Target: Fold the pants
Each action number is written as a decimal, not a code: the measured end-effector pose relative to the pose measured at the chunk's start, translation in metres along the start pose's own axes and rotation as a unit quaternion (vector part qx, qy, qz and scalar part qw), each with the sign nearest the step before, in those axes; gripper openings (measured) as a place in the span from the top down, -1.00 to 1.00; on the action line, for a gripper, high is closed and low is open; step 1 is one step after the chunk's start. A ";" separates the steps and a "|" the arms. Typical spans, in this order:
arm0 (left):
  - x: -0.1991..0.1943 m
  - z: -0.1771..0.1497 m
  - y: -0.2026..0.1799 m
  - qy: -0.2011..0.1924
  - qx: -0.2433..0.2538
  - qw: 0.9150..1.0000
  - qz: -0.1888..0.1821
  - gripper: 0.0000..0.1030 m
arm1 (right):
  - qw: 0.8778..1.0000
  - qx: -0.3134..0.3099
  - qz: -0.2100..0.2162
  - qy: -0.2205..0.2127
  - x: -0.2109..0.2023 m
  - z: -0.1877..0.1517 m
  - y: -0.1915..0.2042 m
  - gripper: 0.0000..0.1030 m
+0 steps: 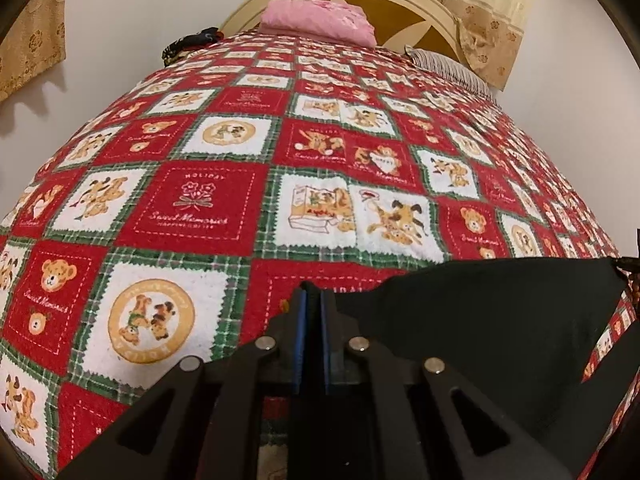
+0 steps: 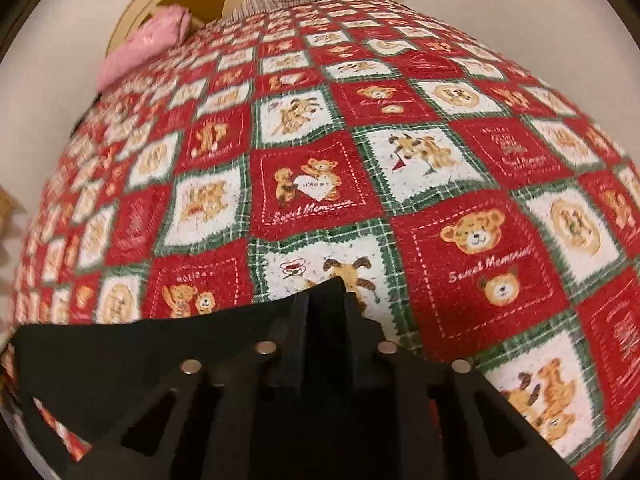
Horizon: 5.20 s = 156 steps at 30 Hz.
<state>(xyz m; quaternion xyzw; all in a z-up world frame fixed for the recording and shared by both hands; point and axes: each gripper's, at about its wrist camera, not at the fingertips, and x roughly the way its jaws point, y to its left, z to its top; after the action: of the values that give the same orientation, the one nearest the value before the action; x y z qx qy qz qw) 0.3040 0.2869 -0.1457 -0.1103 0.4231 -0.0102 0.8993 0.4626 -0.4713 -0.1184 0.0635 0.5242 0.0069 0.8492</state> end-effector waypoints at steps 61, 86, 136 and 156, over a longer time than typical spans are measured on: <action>-0.024 0.004 -0.001 0.001 0.059 0.996 -0.066 0.89 | 0.964 -0.073 0.023 -0.254 -0.190 -0.163 -0.017 0.91; 0.003 0.006 0.003 0.024 0.034 0.997 -0.057 -0.44 | 0.962 -0.095 -0.008 -0.255 -0.190 -0.114 0.009 0.91; -0.173 -0.191 0.085 -0.103 0.007 0.989 -0.104 0.23 | 0.963 -0.097 -0.064 -0.243 -0.236 -0.273 -0.024 0.85; -0.135 -0.183 -0.024 -0.094 0.085 0.989 -0.079 -0.07 | 0.885 -0.404 0.182 -0.144 -0.162 -0.296 0.344 0.84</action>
<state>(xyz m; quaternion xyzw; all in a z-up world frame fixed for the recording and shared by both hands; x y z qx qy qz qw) 0.0793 0.2434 -0.1515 -0.0673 0.3248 -0.1062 0.9374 0.1442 -0.1134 -0.0657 -0.1902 0.3268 0.3630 0.8516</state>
